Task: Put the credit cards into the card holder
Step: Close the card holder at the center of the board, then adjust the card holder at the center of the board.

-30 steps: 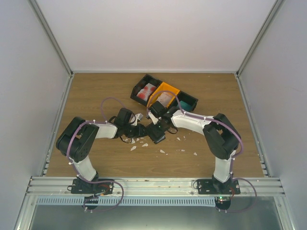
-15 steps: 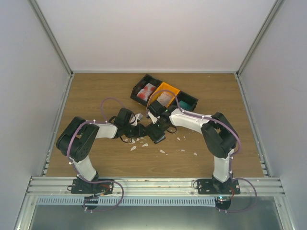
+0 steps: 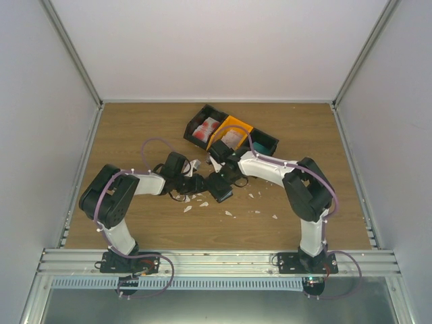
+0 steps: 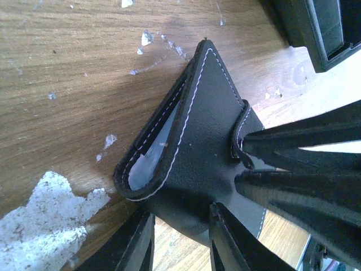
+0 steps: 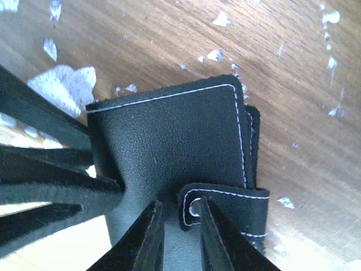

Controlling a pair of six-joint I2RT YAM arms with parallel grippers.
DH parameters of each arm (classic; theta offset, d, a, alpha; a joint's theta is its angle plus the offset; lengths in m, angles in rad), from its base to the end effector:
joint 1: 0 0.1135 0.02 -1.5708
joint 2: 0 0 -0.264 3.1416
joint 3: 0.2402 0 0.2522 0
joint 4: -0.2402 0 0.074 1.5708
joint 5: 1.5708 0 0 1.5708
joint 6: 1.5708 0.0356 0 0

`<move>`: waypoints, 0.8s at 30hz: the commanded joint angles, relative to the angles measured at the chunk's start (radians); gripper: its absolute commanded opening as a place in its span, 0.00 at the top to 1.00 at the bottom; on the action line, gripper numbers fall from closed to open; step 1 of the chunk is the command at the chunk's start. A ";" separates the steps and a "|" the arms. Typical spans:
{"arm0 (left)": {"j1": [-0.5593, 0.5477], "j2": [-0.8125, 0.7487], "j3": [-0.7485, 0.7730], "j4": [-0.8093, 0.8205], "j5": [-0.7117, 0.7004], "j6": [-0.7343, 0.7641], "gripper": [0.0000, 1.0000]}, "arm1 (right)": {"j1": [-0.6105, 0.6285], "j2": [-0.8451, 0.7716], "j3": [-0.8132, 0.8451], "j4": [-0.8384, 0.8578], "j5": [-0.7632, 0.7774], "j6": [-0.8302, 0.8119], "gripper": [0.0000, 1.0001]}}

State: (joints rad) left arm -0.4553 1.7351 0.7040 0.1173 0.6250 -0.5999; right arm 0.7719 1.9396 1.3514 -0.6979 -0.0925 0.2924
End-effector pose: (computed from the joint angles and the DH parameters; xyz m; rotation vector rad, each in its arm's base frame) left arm 0.2633 -0.1521 0.1132 0.0990 2.6479 -1.1872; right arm 0.2722 0.2695 0.1687 -0.7134 2.8367 0.3293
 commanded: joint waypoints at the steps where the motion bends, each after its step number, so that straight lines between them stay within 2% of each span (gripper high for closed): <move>1: -0.003 -0.027 -0.012 0.008 -0.052 0.000 0.69 | -0.010 -0.058 -0.023 0.066 -0.051 0.068 0.73; 5: -0.001 -0.064 -0.011 -0.005 -0.062 0.002 0.63 | -0.033 -0.176 -0.055 0.148 -0.036 0.106 0.59; 10: 0.000 -0.073 -0.011 -0.007 -0.067 -0.005 0.57 | -0.077 -0.195 -0.140 0.197 0.037 0.126 0.54; 13: 0.000 -0.061 -0.007 -0.003 -0.060 -0.010 0.57 | -0.084 -0.179 -0.188 0.222 0.047 0.134 0.55; 16: 0.000 -0.041 0.004 -0.006 -0.056 -0.012 0.58 | -0.084 -0.145 -0.205 0.222 0.039 0.137 0.60; 20: -0.004 -0.004 0.048 -0.063 -0.067 -0.005 0.61 | -0.084 -0.123 -0.243 0.228 -0.001 0.139 0.62; 24: -0.011 0.022 0.076 -0.085 -0.075 -0.002 0.65 | -0.082 -0.160 -0.298 0.253 -0.074 0.140 0.71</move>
State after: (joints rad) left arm -0.4568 1.7260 0.7471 0.0536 0.5720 -0.6132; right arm 0.6861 1.8053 1.1049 -0.4728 -0.1032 0.4236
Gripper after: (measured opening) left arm 0.370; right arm 0.331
